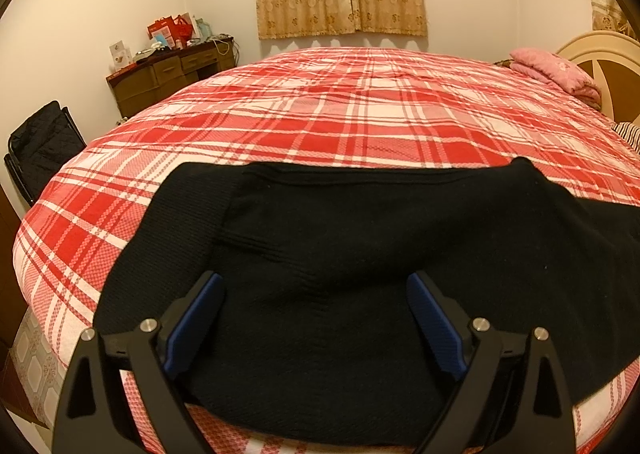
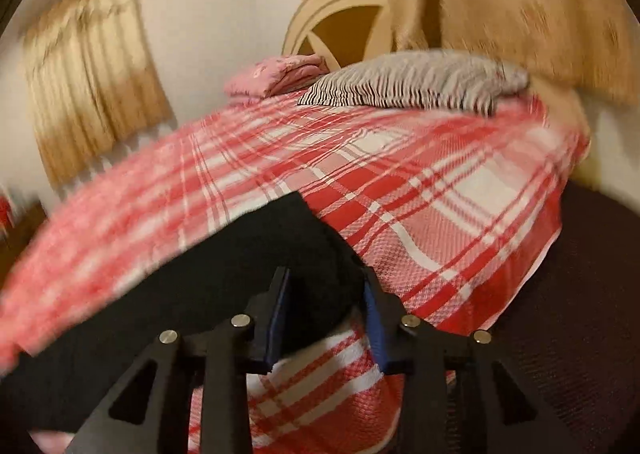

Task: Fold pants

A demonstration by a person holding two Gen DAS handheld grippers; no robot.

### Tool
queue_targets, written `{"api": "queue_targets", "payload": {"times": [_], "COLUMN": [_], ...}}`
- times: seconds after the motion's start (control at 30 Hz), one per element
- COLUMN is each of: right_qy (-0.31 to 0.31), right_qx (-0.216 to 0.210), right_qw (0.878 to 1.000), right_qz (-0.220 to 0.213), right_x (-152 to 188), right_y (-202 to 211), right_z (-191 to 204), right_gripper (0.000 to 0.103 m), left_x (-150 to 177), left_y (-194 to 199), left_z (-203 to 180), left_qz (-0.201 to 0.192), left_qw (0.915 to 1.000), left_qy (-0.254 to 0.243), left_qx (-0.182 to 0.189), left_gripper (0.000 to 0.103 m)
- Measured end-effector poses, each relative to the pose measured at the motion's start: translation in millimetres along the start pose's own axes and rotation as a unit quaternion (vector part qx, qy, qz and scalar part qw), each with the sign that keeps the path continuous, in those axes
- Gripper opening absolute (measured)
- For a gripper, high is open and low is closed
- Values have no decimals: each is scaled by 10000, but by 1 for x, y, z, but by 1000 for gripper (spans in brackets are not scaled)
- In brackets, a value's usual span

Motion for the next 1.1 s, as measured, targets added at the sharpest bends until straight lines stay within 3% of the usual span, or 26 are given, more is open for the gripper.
{"api": "queue_targets", "payload": {"times": [0.1, 0.17, 0.27, 0.37, 0.43, 0.57, 0.67, 0.77, 0.97, 1.03, 1.1], "right_qy": [296, 697, 661, 745, 1137, 1880, 2371, 2869, 3964, 4448, 4974], "right_qx": [127, 442, 478, 79, -270, -967, -1681, -2373, -2683, -2564, -2227], "right_qw": [9995, 9965, 9966, 9968, 9921, 9749, 9551, 9277, 8773, 8578, 8381], "right_qz": [61, 132, 65, -270, -450, -698, -574, -265, 346, 252, -257], "right_x": [0, -1, -8, -18, -21, -15, 12, 60, 186, 219, 234], "right_y": [-2, -2, 7, 29, 45, 67, 74, 66, 42, 41, 47], "right_z": [8, 17, 20, 45, 84, 166, 235, 305, 392, 401, 404], "right_gripper": [37, 26, 14, 11, 11, 11, 11, 11, 11, 11, 14], "left_x": [0, 0, 0, 0, 0, 0, 1, 1, 1, 1, 2], "left_y": [0, 0, 0, 0, 0, 0, 0, 1, 1, 2, 1], "left_z": [0, 0, -1, -1, -2, -2, -2, -2, -1, -1, -2], "left_qz": [-7, -1, 5, 16, 15, 5, -9, -33, -37, -73, -99], "left_qw": [10000, 10000, 10000, 10000, 10000, 10000, 10000, 10000, 9999, 9999, 9999], "left_qy": [1, 2, -1, 3, 9, 10, 20, 25, 11, 1, -11], "left_qx": [2, 5, -6, 1, -3, 16, 26, 30, 93, 89, 80], "left_gripper": [96, 96, 96, 96, 96, 96, 96, 96, 96, 96, 96]}}
Point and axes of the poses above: each gripper's, at about its wrist camera, not at the fingertips, and y roughly against the way its jaws point, z to its left, x to its underside, the point moved 5 cm from there along -y, roughly the way its jaws point, and after that the axes turned 5 degrees about y, right-handed, at the moved point
